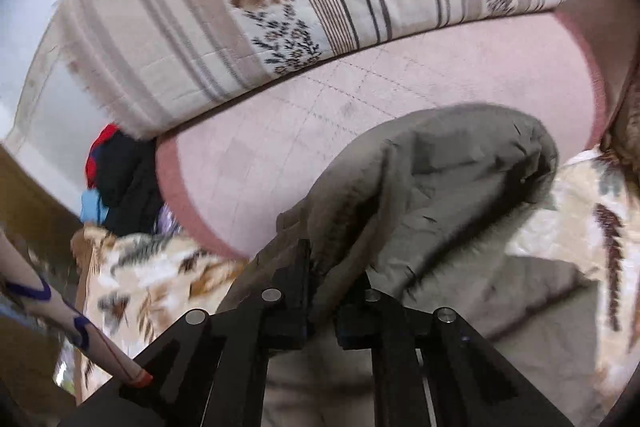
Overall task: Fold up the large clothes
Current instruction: 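Fold the hood with the right tool down onto the jacket body, release, then press the folded hood flat with the right tool and withdraw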
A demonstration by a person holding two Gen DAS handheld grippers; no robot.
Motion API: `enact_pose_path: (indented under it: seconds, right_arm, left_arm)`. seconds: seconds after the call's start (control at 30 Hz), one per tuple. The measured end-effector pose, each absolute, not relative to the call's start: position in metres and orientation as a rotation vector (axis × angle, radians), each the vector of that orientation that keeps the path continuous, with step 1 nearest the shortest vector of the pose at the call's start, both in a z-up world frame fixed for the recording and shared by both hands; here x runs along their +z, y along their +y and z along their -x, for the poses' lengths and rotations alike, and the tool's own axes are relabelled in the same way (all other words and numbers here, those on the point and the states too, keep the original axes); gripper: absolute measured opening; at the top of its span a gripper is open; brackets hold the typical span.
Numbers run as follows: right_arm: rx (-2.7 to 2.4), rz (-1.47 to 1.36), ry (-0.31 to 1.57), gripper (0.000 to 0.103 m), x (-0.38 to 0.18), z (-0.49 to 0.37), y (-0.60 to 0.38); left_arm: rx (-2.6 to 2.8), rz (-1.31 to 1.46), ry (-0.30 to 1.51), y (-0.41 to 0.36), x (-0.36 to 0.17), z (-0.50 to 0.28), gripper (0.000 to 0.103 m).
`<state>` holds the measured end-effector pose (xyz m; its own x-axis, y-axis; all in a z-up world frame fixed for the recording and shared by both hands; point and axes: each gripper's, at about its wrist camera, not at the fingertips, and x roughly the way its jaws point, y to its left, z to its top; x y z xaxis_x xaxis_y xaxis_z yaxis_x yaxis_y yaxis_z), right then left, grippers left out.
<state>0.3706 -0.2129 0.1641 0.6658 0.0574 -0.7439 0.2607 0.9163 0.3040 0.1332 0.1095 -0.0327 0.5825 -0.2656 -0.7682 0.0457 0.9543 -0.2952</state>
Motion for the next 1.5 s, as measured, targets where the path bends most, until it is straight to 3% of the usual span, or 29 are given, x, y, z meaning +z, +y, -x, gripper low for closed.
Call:
enact_pose_path:
  seconds: [0.3, 0.53, 0.77, 1.0, 1.1, 1.17, 1.2, 1.23, 1.5]
  right_arm:
    - [-0.006, -0.330, 0.833, 0.007, 0.189, -0.190, -0.195]
    - [0.057, -0.426, 0.902, 0.008, 0.134, -0.092, -0.189]
    - [-0.030, -0.479, 1.080, 0.007, 0.021, -0.125, -0.188]
    - [-0.082, -0.474, 1.096, 0.010, -0.023, -0.162, -0.192]
    - [-0.059, -0.478, 1.079, 0.019, -0.016, -0.153, -0.195]
    - [-0.041, -0.467, 1.065, 0.037, -0.006, -0.145, -0.197]
    - [-0.039, -0.466, 1.048, 0.055, 0.000, -0.139, -0.200]
    - [-0.039, -0.467, 1.026, 0.064, 0.006, -0.132, -0.203]
    - [-0.015, -0.423, 0.919, 0.064, 0.059, -0.093, -0.219]
  left_arm:
    - [-0.218, 0.381, 0.820, 0.142, 0.004, -0.107, 0.101]
    - [-0.165, 0.421, 0.793, 0.158, 0.009, -0.106, 0.101]
    - [-0.159, 0.375, 0.793, 0.152, 0.005, -0.100, 0.101]
    - [-0.145, 0.307, 0.807, 0.142, -0.002, -0.107, 0.101]
    - [-0.147, 0.292, 0.820, 0.139, -0.005, -0.109, 0.101]
    - [-0.144, 0.283, 0.824, 0.138, -0.007, -0.109, 0.101]
    - [-0.142, 0.279, 0.827, 0.137, -0.007, -0.109, 0.101]
    - [-0.140, 0.277, 0.831, 0.137, -0.009, -0.109, 0.101]
    - [-0.130, 0.282, 0.846, 0.137, -0.012, -0.111, 0.101]
